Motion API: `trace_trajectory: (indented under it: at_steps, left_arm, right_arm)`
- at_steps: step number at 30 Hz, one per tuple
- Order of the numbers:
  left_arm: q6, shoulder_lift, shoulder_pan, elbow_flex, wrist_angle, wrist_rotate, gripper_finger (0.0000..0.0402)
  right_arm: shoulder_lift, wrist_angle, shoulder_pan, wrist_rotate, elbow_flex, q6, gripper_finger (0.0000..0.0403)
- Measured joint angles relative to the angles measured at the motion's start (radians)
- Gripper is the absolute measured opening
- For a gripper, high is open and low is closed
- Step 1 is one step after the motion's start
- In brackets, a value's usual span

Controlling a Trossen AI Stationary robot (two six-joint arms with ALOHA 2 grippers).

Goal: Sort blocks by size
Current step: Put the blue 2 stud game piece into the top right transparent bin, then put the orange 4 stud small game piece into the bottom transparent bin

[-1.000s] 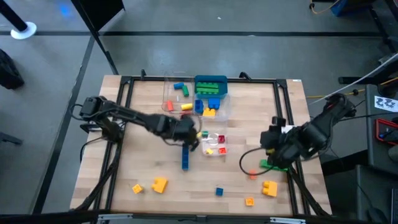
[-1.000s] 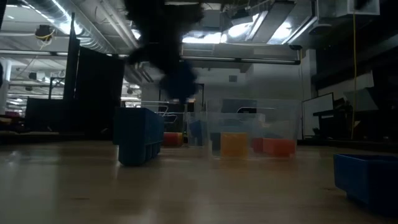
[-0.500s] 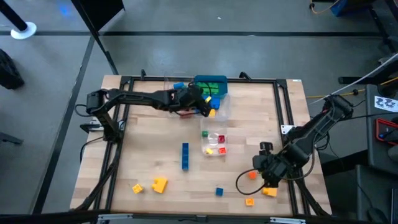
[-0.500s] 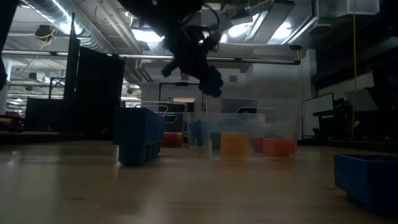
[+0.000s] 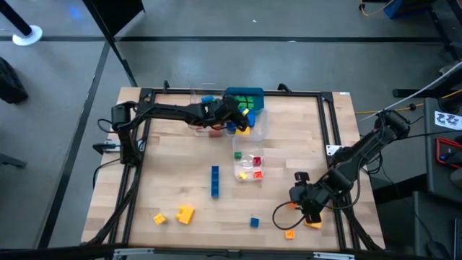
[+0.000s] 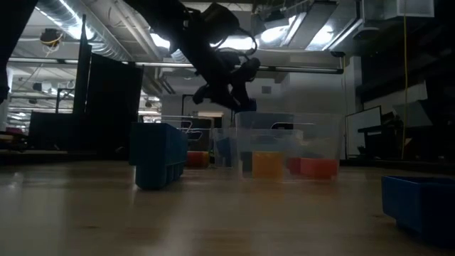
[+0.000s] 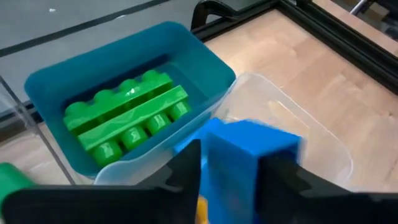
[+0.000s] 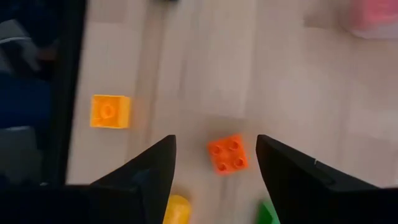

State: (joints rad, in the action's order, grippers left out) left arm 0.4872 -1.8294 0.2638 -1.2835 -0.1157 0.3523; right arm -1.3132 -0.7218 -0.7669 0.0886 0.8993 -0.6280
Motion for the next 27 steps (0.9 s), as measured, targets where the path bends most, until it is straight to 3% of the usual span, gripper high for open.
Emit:
trace_trajectory:
  at_steps: [7,17,27]
  left_arm:
    - [0.024,0.000,0.003,0.000,-0.006,-0.013,0.0157]
    - [0.083,0.006,0.003,0.000,-0.005,-0.030,0.0177]
    - [0.086,0.028,-0.005,-0.018,0.003,-0.209,0.0174]
  right_arm:
    - [0.000,0.091,0.000,-0.022,-0.078,0.058,0.0225]
    - [-0.001,0.119,0.000,-0.020,-0.180,0.058,0.0225]
    - [-0.002,0.255,0.000,-0.011,-0.262,0.117,0.0225]
